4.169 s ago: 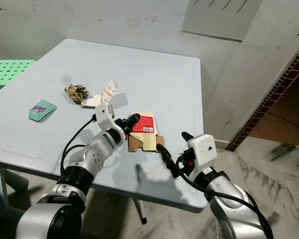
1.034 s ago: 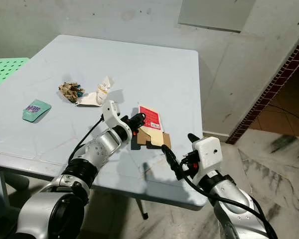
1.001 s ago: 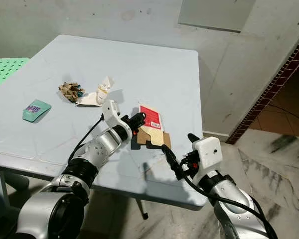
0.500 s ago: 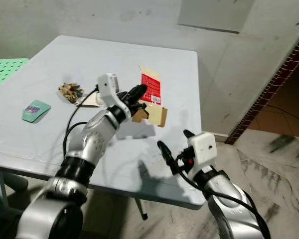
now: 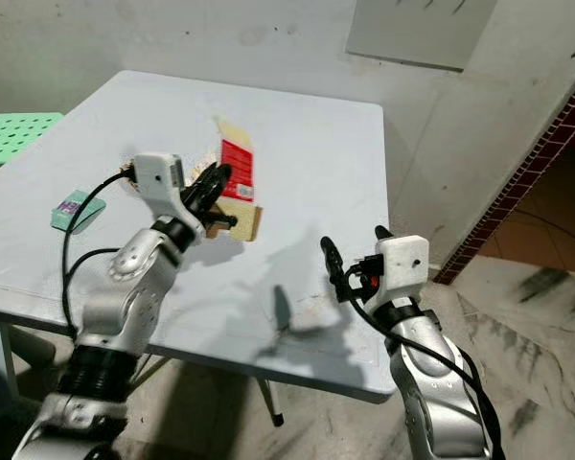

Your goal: Picking trash to rubbish bin

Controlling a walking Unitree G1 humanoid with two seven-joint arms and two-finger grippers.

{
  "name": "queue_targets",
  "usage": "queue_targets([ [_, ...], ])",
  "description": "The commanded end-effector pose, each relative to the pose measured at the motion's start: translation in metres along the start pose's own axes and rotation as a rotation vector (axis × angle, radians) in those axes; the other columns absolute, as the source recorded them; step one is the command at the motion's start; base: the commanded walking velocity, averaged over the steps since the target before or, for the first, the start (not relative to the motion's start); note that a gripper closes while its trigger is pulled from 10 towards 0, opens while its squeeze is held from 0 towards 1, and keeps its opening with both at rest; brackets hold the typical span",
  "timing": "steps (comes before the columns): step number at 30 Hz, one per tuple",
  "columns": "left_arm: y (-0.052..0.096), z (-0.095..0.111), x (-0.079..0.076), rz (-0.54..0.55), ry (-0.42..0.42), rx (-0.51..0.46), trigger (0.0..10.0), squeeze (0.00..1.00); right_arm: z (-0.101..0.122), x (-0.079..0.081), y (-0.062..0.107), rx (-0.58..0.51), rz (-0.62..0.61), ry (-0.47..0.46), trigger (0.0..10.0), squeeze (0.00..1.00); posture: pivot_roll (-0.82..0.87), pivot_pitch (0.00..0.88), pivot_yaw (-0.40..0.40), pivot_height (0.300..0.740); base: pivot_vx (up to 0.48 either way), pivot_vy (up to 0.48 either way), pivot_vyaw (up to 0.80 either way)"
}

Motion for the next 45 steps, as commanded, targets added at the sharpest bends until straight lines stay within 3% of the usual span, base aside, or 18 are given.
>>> queue_targets([
  [1, 0.006, 0.009, 0.005, 0.045, -0.054, -0.031, 10.0, 0.0, 0.003, -0.009, -0.002, -0.034, -0.062, -0.004, 10.0, 0.0, -0.04, 0.012, -0.06, 0.74, 0.0, 0.0, 0.0],
  [7, 0.02, 0.001, 0.018, 0.11, -0.096, -0.009, 10.0, 0.0, 0.007, -0.013, -0.006, -0.095, -0.124, -0.012, 10.0, 0.0, -0.02, 0.0, -0.062, 0.74, 0.0, 0.0, 0.0],
  [14, 0.029, -0.008, 0.032, 0.175, -0.097, 0.017, 10.0, 0.0, -0.001, -0.022, -0.007, -0.083, -0.167, 0.01, 10.0, 0.0, -0.01, 0.0, -0.065, 0.74, 0.0, 0.0, 0.0],
  [25, 0.033, -0.019, 0.031, 0.175, -0.098, 0.039, 10.0, 0.0, -0.016, -0.031, -0.003, -0.068, -0.232, 0.03, 10.0, 0.0, -0.01, 0.0, -0.06, 0.74, 0.0, 0.0, 0.0],
  [29, 0.041, -0.041, 0.024, 0.146, -0.066, 0.087, 10.0, 0.0, -0.026, -0.037, 0.001, -0.06, -0.266, 0.053, 10.0, 0.0, -0.01, 0.0, -0.055, 0.74, 0.0, 0.0, 0.0],
  [33, 0.053, -0.054, 0.019, 0.109, -0.112, 0.108, 10.0, 0.0, -0.032, -0.037, 0.008, -0.048, -0.251, 0.079, 10.0, 0.0, -0.01, 0.0, -0.048, 0.74, 0.0, 0.0, 0.0],
  [45, 0.055, -0.042, 0.022, 0.143, -0.088, 0.059, 10.0, 0.0, -0.031, -0.036, 0.015, -0.091, -0.26, 0.04, 10.0, 0.0, -0.02, 0.0, -0.039, 0.74, 0.0, 0.0, 0.0],
])
Point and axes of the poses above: a point about 5 cm out from each wrist's last joint towards the gripper, its own y axis pointing back from the gripper into the wrist, its own z axis along the axis of the wrist's last joint, x = y × z, the point moved 2 cm from there along -y, pointing out of the wrist towards the gripper, and after that the axes turned 6 degrees about -y, right-handed, at the moved point
